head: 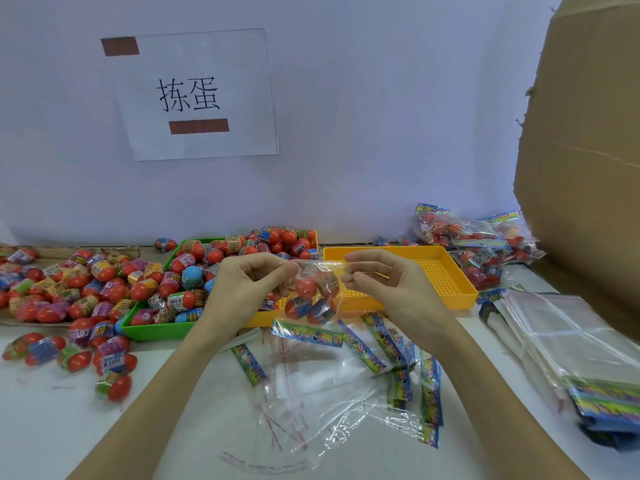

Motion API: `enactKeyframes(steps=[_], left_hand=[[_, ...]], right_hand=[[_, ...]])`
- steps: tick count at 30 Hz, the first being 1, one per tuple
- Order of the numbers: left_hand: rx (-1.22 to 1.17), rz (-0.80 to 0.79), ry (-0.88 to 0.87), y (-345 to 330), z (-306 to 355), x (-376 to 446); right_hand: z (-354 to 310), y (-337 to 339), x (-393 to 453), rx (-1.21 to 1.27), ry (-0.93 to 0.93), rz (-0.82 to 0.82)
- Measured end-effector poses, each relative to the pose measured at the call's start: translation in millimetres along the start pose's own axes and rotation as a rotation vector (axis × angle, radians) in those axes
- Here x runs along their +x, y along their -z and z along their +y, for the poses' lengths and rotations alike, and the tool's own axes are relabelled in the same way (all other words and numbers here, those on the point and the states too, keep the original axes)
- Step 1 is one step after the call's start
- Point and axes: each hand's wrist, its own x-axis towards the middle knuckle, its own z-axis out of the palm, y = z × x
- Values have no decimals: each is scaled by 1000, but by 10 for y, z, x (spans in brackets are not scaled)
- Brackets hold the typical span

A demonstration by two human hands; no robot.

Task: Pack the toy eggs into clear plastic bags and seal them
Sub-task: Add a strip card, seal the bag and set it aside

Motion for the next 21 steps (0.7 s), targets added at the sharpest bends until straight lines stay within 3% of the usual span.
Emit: enactKeyframes(steps=[5,7,10,13,17,21], left_hand=[[-47,106,-45,-33,50,11],[-43,158,-126,-83,112,-5],[198,117,-457,-157,166,-44],[384,1,-671,-230,159,-72],[501,-130,-716,-293,83,-107],[432,-178,-538,-233,45,-111]], right_hand=[[-3,-64,9,5,10,184],[8,-72,14,33,-18,184],[-37,-113,5,147,-255,0],[-57,-105,10,230,-362,-18],[-53,-70,-4,193,-309,50],[-37,-86,-10,172,-187,68]])
